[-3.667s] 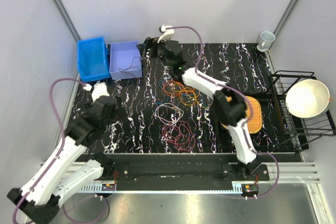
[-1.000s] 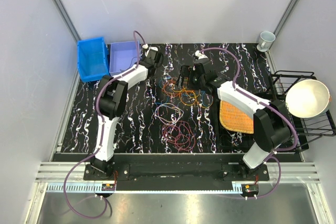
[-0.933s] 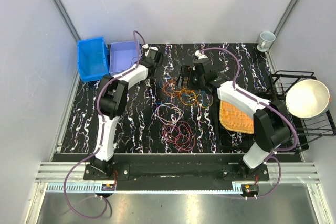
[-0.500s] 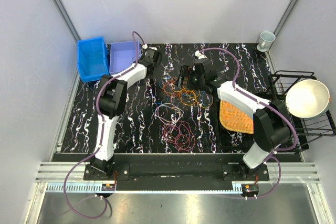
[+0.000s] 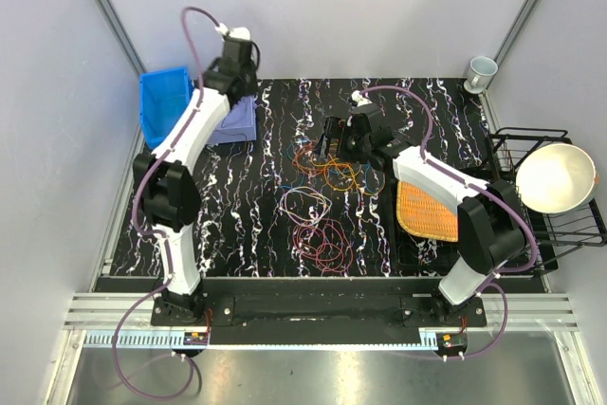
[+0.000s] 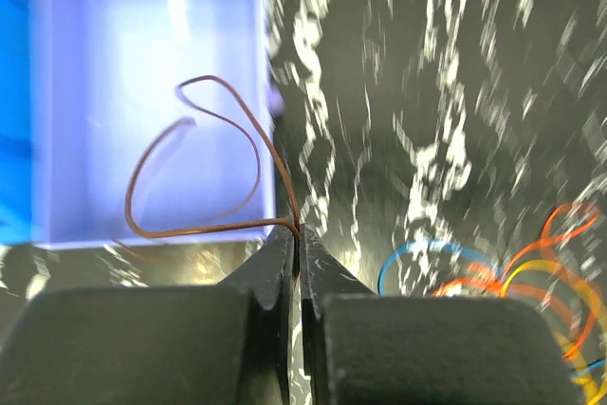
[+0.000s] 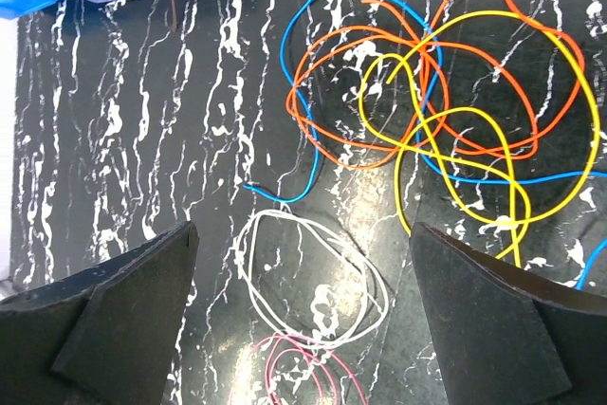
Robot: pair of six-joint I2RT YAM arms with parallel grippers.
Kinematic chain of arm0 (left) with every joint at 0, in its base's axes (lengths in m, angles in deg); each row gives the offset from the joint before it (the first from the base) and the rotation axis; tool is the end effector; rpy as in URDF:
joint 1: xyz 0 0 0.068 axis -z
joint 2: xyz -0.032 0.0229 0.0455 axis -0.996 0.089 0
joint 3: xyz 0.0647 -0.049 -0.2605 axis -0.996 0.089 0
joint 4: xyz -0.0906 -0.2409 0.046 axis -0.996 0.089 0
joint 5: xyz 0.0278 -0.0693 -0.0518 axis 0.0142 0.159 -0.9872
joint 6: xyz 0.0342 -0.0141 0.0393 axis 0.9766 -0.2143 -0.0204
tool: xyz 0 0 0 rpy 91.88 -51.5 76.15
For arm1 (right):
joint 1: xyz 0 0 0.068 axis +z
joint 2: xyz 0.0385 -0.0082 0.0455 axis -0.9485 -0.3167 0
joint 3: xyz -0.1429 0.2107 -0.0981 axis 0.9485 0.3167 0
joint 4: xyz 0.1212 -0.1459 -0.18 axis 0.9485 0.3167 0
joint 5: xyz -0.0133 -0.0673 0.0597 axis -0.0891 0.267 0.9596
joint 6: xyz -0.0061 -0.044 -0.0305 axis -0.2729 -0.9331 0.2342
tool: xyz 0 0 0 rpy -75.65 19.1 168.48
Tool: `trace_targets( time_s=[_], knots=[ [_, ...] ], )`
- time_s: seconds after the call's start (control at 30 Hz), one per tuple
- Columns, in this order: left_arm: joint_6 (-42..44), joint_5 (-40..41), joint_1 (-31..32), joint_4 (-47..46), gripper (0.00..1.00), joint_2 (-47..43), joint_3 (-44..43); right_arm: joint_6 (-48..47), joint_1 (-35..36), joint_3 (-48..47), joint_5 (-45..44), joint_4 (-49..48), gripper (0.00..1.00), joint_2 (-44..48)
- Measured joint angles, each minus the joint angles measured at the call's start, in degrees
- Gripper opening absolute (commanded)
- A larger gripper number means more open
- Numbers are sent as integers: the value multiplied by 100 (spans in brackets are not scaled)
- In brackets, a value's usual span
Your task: Untangle the cables
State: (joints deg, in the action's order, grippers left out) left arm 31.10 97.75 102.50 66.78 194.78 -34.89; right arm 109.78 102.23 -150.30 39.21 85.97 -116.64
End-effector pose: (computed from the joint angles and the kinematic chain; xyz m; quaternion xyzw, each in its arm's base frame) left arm 0.4438 -0.1310 0.3305 -0.0496 0.8896 -0.0158 0.4539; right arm 0.3231 0.1957 0.2605 -0.0257 0.8897 0.2671 0.3693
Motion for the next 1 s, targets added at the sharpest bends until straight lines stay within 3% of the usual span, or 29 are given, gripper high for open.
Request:
trace_targets(
  time_s=[0.43,0.83,1.0],
  knots=[
    [31,-542,-933,420,0,407,-2319,111,0,0,315,-111,97,-28],
    [13,-1134,-1010,-101,0,420,-2422,136,0,0,511,-188,97,-212],
    [-28,-1174,-1012,-612,0,391,-1729,136,0,0,529,-197,97,-267]
  ],
)
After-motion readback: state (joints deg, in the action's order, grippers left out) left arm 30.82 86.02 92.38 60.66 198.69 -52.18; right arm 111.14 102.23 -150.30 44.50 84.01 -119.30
